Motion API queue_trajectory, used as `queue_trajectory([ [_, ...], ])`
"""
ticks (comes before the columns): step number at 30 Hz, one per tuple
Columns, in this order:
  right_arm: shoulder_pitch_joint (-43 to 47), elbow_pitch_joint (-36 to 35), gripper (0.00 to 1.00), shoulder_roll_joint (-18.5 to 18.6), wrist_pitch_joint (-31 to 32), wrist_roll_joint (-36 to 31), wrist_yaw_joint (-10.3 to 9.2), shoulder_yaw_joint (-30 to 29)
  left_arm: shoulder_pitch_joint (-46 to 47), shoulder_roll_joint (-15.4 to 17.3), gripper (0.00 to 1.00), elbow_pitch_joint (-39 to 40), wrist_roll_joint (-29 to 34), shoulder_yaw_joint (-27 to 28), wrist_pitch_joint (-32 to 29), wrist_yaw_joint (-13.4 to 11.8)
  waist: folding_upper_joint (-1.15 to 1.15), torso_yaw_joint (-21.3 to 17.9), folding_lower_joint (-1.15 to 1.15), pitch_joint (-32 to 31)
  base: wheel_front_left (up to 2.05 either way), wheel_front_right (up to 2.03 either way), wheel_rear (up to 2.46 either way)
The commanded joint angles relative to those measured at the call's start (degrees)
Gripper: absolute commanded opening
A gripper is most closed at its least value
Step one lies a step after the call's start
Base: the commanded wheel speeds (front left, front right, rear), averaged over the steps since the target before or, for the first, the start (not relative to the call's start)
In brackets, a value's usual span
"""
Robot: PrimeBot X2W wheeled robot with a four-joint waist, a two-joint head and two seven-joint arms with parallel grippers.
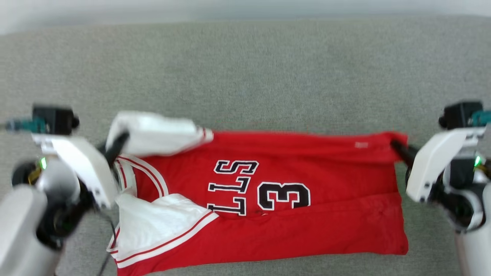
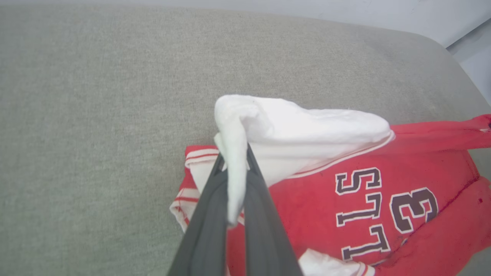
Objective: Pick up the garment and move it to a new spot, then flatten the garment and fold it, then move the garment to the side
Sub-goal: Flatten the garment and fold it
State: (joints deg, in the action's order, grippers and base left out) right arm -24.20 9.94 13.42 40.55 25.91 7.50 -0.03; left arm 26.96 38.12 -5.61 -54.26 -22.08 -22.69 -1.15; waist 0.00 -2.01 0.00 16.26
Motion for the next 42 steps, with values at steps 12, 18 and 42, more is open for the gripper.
queue_trajectory([
  [12, 17.2, 1.7, 1.00, -4.6, -4.1, 1.6, -0.02, -4.3, -22.0, -4.7, 1.00, -1.8, -5.6, -3.3, 2.0, -3.0, 0.00, -0.1, 0.00, -5.1, 0.00, 0.00, 0.00],
  [18, 20.1, 0.5, 1.00, -4.9, -12.0, 1.3, -0.02, -4.0, -20.6, -7.6, 1.00, -4.9, -1.4, -3.2, 10.8, -2.7, 0.00, -0.1, 0.00, -6.5, 0.00, 0.00, 0.00],
  [42, 21.9, -4.0, 1.00, 3.5, 2.0, 1.6, -0.02, -10.4, -19.7, -12.4, 1.00, 7.0, 18.3, -0.7, 37.1, -13.2, 0.00, 5.7, 0.00, -13.9, 0.00, 0.00, 0.00],
])
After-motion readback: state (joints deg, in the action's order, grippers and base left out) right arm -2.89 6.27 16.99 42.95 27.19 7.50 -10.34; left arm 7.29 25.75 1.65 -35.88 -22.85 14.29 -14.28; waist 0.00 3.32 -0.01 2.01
